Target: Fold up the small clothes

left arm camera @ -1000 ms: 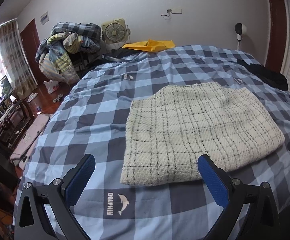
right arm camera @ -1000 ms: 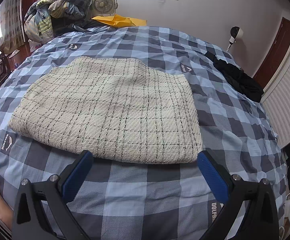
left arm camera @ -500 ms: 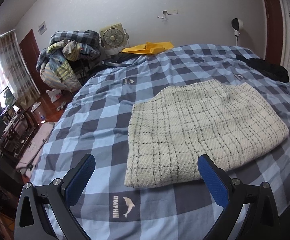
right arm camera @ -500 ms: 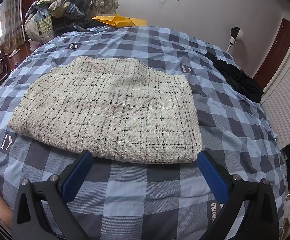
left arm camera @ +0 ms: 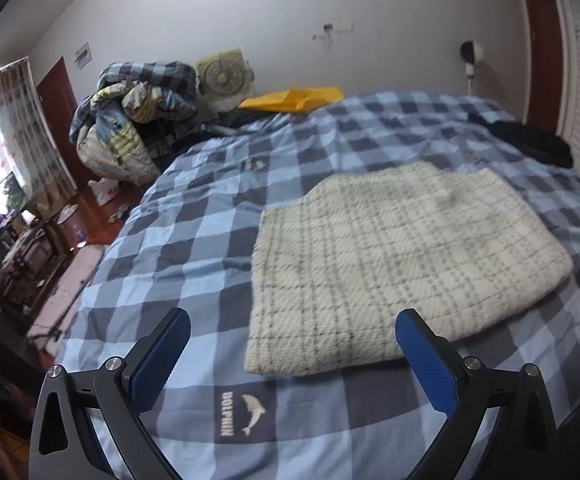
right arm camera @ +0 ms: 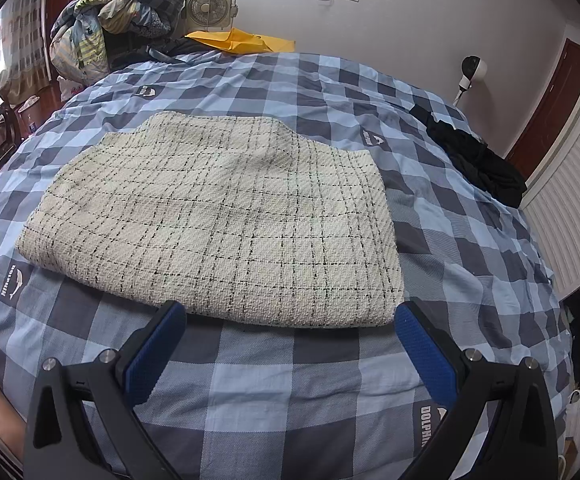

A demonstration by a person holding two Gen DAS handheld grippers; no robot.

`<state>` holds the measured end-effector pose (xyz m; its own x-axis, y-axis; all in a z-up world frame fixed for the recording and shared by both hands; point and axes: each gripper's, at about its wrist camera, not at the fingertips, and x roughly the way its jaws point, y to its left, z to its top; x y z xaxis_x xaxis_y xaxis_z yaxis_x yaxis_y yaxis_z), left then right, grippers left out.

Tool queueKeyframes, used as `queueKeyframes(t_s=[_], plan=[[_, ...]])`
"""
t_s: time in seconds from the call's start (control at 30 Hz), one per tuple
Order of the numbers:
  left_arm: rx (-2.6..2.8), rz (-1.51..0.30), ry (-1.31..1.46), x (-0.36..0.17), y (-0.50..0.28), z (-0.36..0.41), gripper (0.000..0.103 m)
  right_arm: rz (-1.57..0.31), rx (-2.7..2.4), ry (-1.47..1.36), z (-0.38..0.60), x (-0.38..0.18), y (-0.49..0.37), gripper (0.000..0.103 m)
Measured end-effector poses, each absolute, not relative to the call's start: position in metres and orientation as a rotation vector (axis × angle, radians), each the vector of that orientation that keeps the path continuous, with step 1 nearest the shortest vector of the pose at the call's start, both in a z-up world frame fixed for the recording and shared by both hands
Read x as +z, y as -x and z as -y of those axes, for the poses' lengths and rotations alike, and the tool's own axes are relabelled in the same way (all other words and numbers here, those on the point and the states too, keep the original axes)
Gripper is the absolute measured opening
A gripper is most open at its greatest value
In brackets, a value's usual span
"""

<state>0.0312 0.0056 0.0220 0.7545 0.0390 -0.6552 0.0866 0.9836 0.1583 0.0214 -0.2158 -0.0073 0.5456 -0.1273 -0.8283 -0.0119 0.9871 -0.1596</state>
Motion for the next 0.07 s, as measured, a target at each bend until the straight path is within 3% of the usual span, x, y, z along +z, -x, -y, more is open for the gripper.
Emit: queueKeyframes(t_s=[0.07], plan=[[-0.027, -0.705, -0.189, 0.0231, -0.0301, -0.0033, 0.103, -0.993, -0.069, 0.153, 0.2156, -0.0073, -0.0213, 0.102]])
